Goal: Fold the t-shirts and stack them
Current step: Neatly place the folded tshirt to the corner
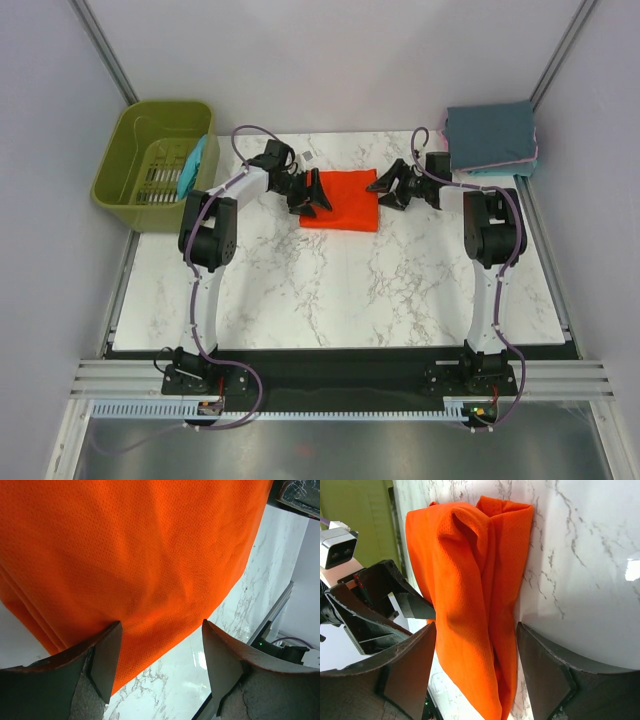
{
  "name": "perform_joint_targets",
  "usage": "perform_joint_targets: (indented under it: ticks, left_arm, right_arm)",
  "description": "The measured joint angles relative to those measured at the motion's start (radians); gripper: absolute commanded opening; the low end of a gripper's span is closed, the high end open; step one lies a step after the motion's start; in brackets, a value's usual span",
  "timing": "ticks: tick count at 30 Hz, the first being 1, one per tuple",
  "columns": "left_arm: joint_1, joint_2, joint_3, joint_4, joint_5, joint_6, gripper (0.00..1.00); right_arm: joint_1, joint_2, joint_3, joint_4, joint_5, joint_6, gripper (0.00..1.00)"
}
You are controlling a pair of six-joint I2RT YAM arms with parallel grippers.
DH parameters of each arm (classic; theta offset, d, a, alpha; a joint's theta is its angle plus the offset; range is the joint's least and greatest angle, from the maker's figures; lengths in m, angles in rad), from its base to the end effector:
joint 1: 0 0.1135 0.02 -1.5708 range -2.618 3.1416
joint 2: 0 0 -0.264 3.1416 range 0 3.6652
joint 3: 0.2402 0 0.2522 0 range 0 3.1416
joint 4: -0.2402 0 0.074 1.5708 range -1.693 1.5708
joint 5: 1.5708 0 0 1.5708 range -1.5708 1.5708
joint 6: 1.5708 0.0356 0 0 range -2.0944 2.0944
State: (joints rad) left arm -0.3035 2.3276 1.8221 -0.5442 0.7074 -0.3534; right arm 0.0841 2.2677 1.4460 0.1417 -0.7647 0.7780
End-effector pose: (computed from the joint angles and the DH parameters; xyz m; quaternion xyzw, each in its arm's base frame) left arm 0.4654 -0.1700 0.1517 0.0666 0.9084 -0.3948 0.1208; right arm 0.4740 0.0647 0.1147 0.1335 0.8420 0.4729 0.2225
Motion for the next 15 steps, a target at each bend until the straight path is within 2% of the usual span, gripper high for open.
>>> perform_joint_targets:
  ticks: [11, 15]
  left_arm:
    - [-0.005, 0.001, 0.000, 0.000, -0.010, 0.000, 0.72]
    - [-0.007, 0.001, 0.000, 0.000, -0.018, 0.000, 0.72]
  right_arm:
    - [0.043, 0.029, 0.001, 0.065, -0.030, 0.039, 0.71]
    - [0.047, 0.036, 0.002, 0.078, -0.036, 0.048, 0.67]
